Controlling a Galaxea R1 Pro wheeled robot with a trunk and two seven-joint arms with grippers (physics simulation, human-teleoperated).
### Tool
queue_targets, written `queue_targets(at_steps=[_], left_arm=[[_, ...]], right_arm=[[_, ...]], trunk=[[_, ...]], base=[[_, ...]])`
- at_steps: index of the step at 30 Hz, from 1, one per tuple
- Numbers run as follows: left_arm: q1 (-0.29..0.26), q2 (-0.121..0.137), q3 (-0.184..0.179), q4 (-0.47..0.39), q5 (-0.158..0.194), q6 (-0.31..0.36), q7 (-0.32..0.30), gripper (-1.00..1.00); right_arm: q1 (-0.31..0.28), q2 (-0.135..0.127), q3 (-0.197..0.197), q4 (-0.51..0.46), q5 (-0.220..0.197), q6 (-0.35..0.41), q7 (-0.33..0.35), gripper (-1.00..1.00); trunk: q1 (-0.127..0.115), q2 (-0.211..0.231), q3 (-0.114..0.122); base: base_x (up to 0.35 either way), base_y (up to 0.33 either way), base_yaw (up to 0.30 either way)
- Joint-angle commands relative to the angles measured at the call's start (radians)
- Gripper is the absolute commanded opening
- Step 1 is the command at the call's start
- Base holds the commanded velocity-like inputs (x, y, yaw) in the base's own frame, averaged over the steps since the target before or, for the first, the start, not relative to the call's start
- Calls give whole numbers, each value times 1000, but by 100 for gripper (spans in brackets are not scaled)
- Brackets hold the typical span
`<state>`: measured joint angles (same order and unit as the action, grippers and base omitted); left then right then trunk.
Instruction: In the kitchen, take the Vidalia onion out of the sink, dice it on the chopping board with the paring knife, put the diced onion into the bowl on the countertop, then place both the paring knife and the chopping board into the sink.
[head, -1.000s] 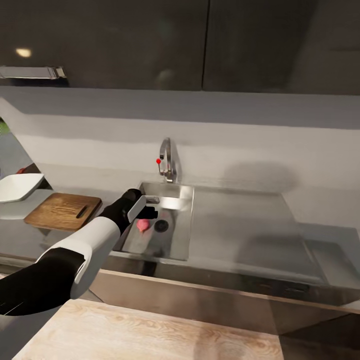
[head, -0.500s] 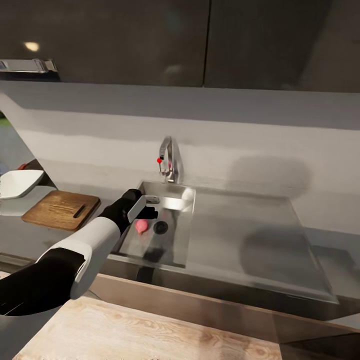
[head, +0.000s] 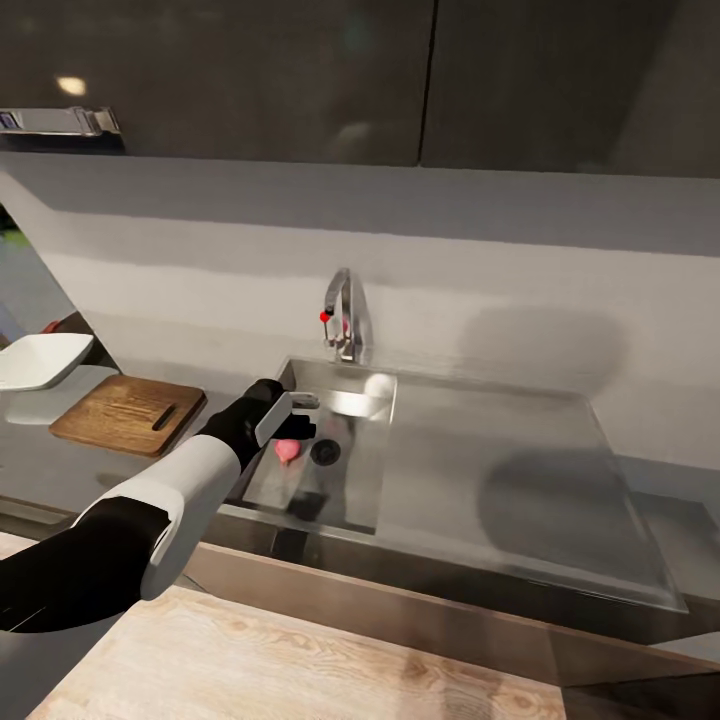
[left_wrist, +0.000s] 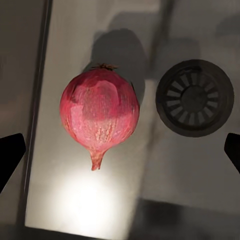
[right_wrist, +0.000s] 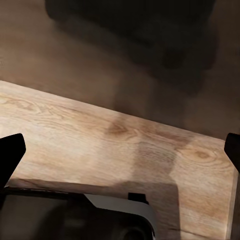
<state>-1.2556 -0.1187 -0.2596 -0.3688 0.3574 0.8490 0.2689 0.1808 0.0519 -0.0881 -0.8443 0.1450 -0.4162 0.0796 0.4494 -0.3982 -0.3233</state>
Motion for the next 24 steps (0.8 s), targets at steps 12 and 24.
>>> queue_targets(at_steps=[12,24], left_arm=[[-1,1,-8,1,11,4,7,100],[-1,1,-8,2,11,3,7,100]], right_arm=[[0,2,-7,-2,8,-2,8,100],[0,2,-7,-2,8,-2,8,100]], trunk=[[1,-2,-9],[1,-2,-16]], base=[[34,-46,1],[12,-9,0]])
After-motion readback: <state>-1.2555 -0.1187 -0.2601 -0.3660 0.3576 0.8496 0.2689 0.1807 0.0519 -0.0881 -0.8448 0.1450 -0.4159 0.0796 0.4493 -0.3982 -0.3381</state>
